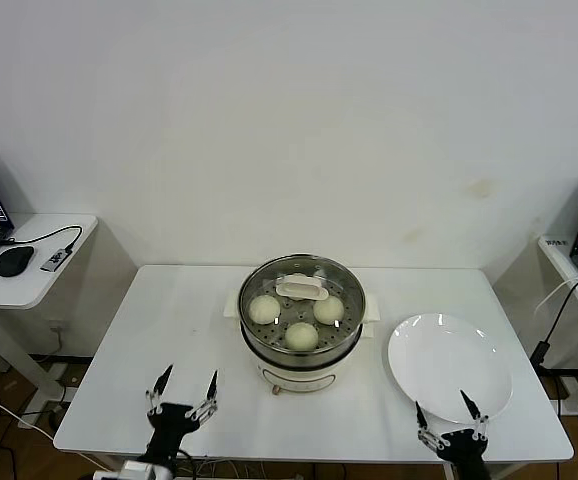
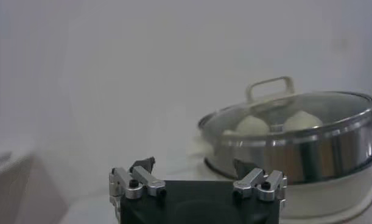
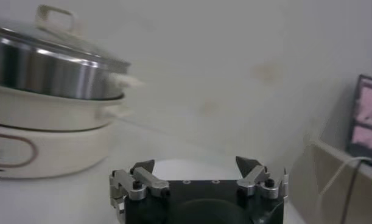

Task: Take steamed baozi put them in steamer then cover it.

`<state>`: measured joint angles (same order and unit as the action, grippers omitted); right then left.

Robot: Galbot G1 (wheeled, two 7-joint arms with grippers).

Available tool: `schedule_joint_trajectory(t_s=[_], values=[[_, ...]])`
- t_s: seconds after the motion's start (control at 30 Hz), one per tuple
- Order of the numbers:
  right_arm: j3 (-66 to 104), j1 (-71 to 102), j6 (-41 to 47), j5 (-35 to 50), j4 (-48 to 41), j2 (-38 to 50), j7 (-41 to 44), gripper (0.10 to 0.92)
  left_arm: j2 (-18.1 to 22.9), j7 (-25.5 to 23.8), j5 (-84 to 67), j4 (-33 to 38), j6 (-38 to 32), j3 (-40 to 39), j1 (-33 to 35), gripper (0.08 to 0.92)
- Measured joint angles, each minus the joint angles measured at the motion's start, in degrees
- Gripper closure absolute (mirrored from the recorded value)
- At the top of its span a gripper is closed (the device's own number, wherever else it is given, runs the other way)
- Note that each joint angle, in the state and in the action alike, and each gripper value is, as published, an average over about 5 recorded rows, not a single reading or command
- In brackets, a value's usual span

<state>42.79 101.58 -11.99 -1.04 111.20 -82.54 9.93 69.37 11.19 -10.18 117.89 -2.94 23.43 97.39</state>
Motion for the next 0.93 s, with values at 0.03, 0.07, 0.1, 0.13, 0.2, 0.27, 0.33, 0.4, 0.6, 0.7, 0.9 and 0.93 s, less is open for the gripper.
schedule_joint_trajectory(t_s=[0.03,0.07,0.1,0.13,0.2,0.27,0.33,0.4,0.6,0.7,0.9,0.93], values=[[-0.36,0.12,0.05,0.22,-0.02,0.14,0.02,0.203,0.39,-0.06,-0.64,-0.36,-0.56,0.38,0.71,0.177],[-0.72,0.24,0.09,0.41,-0.03,0.25,0.04,0.203,0.76,-0.16,-1.22,-0.72,-1.07,0.75,1.35,0.177],[-1.08,0.36,0.13,0.56,-0.04,0.33,0.07,0.203,1.09,-0.29,-1.75,-1.08,-1.52,1.11,1.93,0.177],[-1.42,0.49,0.15,0.68,-0.03,0.39,0.1,0.203,1.39,-0.46,-2.24,-1.43,-1.92,1.45,2.49,0.177],[-2.08,0.8,0.18,0.86,-0.01,0.48,0.18,0.203,1.92,-0.87,-3.06,-2.05,-2.64,2.05,3.51,0.177],[-2.62,1.13,0.19,1.02,0.06,0.6,0.25,0.203,2.39,-1.28,-3.65,-2.56,-3.32,2.52,4.41,0.177],[-3.06,1.46,0.27,1.26,0.21,0.77,0.34,0.203,2.81,-1.64,-4.0,-3.01,-3.98,2.87,5.12,0.177],[-3.46,1.77,0.46,1.59,0.44,0.96,0.43,0.203,3.15,-1.96,-4.2,-3.47,-4.59,3.11,5.68,0.177],[-4.65,2.44,1.51,2.62,1.37,1.58,0.67,0.203,3.91,-3.1,-4.31,-4.28,-5.51,3.83,6.48,0.177],[-5.28,2.69,2.08,2.72,1.77,1.86,0.6,0.203,4.09,-3.8,-4.37,-4.5,-5.47,4.23,6.45,0.177],[-6.24,2.83,3.18,2.68,2.48,1.93,-0.03,0.203,4.08,-4.91,-4.24,-4.93,-5.38,4.52,6.47,0.177],[-6.32,2.85,3.28,2.67,2.54,1.94,-0.09,0.203,4.08,-5.0,-4.22,-4.96,-5.39,4.53,6.5,0.177]])
